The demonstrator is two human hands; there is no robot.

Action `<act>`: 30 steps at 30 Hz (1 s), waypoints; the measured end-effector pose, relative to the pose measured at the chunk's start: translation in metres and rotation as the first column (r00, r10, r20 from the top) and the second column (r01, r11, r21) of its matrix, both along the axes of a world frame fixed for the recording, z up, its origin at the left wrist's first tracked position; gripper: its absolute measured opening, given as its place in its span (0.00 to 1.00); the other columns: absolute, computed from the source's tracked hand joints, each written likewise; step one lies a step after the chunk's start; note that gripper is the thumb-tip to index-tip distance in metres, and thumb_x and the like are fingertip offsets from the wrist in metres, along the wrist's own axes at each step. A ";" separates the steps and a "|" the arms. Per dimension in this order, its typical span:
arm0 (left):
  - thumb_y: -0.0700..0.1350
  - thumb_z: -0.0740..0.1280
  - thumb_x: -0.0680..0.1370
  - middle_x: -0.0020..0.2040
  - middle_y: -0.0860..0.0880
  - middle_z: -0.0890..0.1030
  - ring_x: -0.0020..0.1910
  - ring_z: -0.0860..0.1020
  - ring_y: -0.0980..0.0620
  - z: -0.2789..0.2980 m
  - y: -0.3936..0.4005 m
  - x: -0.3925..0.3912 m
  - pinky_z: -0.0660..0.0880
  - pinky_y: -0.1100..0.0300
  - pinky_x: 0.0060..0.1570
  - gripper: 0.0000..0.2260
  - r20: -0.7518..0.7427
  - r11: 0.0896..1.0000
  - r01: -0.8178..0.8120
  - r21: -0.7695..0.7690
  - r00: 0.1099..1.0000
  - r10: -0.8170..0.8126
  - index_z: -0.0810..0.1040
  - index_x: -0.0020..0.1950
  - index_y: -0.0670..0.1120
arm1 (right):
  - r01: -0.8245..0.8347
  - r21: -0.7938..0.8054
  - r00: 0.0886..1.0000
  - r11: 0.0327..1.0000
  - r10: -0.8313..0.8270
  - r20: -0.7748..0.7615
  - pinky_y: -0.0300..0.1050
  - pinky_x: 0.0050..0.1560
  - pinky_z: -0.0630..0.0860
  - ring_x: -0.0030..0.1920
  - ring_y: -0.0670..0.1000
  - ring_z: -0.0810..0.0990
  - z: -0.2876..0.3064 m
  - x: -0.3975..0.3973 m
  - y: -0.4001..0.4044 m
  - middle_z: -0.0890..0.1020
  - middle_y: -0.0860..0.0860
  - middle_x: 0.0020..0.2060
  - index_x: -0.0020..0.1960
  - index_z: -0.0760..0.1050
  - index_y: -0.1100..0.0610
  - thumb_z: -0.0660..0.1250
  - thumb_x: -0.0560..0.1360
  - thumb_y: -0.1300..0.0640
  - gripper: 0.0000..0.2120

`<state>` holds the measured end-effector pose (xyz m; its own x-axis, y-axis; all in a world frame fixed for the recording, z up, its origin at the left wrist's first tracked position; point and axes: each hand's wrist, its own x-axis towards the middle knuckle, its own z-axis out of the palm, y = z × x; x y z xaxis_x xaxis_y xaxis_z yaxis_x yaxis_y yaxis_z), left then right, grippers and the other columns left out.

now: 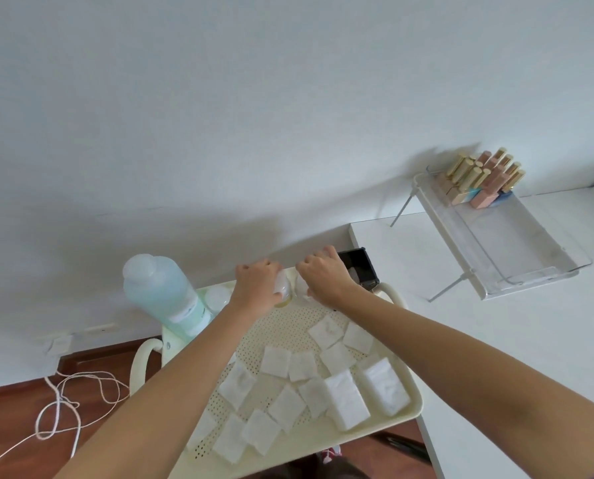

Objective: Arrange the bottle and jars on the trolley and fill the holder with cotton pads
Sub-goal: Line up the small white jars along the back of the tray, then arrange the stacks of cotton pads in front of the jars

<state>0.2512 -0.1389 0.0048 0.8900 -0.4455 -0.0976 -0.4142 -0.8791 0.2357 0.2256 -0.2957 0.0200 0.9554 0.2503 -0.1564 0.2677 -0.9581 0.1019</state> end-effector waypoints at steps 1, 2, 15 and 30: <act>0.48 0.71 0.71 0.56 0.50 0.79 0.52 0.77 0.48 -0.002 -0.001 0.001 0.66 0.52 0.55 0.20 0.011 1.000 0.005 0.018 1.000 -0.005 0.75 0.62 0.48 | 0.011 -0.015 1.000 1.000 -0.012 -0.002 0.52 0.62 0.65 0.49 0.55 0.78 -0.002 0.000 0.001 0.81 0.51 0.43 0.49 0.76 0.56 0.70 0.72 0.59 0.07; 0.49 0.71 0.71 0.55 0.50 0.79 0.52 0.77 0.48 -0.003 -0.002 0.002 0.66 0.51 0.55 0.19 0.028 1.000 0.010 0.028 1.000 -0.011 0.76 0.61 0.49 | 0.024 -0.026 1.000 0.999 -0.024 -0.002 0.54 0.64 0.63 0.50 0.55 0.78 -0.004 0.001 0.002 0.82 0.50 0.42 0.49 0.77 0.56 0.71 0.71 0.58 0.07; 0.45 0.76 0.66 0.59 0.47 0.75 0.58 0.75 0.46 -0.007 -0.003 -0.058 0.72 0.52 0.59 0.31 0.241 0.973 0.215 -0.083 0.952 -0.189 0.68 0.66 0.47 | 0.042 0.285 0.985 0.958 -0.087 0.147 0.53 0.49 0.77 0.52 0.59 0.75 -0.005 -0.053 -0.031 0.80 0.56 0.50 0.52 0.76 0.60 0.71 0.71 0.60 0.11; 0.36 0.69 0.71 0.68 0.48 0.69 0.63 0.68 0.45 -0.041 -0.043 -0.121 0.73 0.47 0.58 0.32 -0.424 0.796 0.605 -0.003 0.720 -0.549 0.62 0.73 0.52 | 0.515 0.214 0.815 0.830 -0.397 -0.422 0.48 0.43 0.77 0.44 0.55 0.76 -0.041 -0.186 -0.063 0.74 0.56 0.52 0.61 0.68 0.56 0.67 0.73 0.50 0.20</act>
<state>0.1304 -0.1818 -0.0364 0.3381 -0.8185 -0.4645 -0.7502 -0.5324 0.3922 0.0395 -0.3588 -0.0213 0.8664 -0.1098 -0.4871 -0.2478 -0.9415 -0.2285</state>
